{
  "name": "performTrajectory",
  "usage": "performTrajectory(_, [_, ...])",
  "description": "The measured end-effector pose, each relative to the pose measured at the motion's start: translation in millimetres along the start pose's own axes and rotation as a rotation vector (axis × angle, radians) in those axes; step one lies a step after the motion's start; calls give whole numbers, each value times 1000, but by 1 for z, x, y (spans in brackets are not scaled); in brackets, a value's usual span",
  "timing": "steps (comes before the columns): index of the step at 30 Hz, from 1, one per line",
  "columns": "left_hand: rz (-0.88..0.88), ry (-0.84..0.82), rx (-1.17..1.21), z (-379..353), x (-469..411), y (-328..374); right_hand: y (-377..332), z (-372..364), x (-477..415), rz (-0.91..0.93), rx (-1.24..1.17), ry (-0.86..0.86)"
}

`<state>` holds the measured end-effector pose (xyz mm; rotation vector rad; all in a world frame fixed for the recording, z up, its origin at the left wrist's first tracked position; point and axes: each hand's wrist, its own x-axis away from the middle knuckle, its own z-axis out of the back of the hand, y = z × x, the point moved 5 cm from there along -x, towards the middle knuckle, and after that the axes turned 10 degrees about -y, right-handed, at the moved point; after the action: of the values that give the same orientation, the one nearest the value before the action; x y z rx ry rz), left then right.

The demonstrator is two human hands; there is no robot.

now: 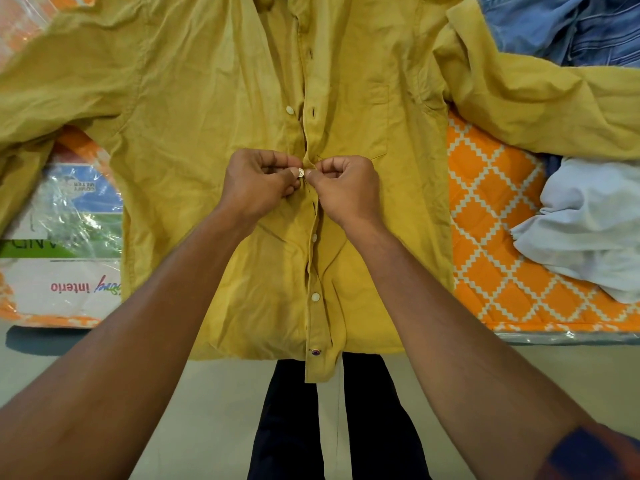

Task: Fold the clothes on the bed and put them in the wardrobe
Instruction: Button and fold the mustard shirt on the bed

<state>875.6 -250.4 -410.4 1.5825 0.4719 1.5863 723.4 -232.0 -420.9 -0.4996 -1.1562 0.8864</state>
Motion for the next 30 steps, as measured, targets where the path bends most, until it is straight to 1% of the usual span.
performTrajectory(3, [-18, -1, -17, -2, 1, 0, 0, -1, 2, 23, 10, 15])
performTrajectory(6, [-36, 25, -64, -4, 1, -2, 4, -3, 3, 3, -74, -11])
performTrajectory(10, [-29, 30, -42, -3, -1, -5, 6, -5, 1, -34, -126, -7])
performTrajectory(20, [-28, 28, 22, -2, -2, -7, 5, -8, 0, -54, -53, 40])
performTrajectory(23, [-33, 42, -40, -3, -4, -7, 7, -8, 2, -50, -106, 37])
performTrajectory(30, [-46, 52, -49, -4, -4, -10, 11, -9, 5, -63, -239, 3])
